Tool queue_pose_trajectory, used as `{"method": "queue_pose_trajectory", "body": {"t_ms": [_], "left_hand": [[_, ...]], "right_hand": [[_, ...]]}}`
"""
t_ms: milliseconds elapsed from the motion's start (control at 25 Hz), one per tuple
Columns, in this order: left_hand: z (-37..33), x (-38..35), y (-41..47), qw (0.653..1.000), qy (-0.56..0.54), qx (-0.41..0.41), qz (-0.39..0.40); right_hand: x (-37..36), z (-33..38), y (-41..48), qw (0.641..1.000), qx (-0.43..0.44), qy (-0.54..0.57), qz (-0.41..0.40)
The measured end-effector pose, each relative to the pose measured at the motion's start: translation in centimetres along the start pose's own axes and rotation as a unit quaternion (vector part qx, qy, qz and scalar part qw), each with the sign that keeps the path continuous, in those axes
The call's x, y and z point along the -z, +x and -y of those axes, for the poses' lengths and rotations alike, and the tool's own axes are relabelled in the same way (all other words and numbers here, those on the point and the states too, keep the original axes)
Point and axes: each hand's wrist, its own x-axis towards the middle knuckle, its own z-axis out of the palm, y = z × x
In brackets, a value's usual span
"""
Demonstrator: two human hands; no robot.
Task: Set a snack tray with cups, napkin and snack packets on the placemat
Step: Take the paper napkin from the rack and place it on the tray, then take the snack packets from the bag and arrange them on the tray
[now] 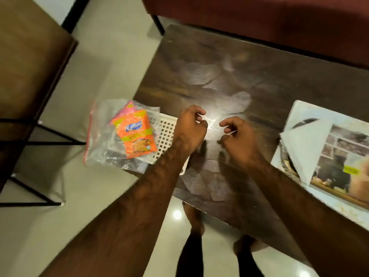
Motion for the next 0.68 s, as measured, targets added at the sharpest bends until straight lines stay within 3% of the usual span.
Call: {"method": "queue_pose_trajectory", "body": {"t_ms": [160, 280, 400, 560, 680], "left_hand": [[4.1, 9.0, -0.2, 0.995, 0.011, 0.016, -0.097], [7.4, 15.2, -0.8, 0.976, 0.045, 0.012, -0.214], [11.2, 20.4, -1.1, 0.949, 0.071, 0.076, -0.297], [17.4, 24.8, -0.9, 0.919, 0.105, 0.288, -0.247], [20.6, 25.1, -1.0, 0.912, 0.070, 0.374, -0.154]], "right_hand": [[-6.1, 3.1, -0.2, 0.997, 0.009, -0.003, 0.078], [-11.0, 5.7, -0.4, 0.990, 0.026, -0.007, 0.136], [-14.8, 7.5, -0.7, 0.982, 0.024, 0.001, 0.188], [-17.4, 7.7, -0.6, 0.977, 0.022, -0.019, 0.213], [-18.2, 7.5, -0.6, 0.977, 0.022, -0.026, 0.210]]}}
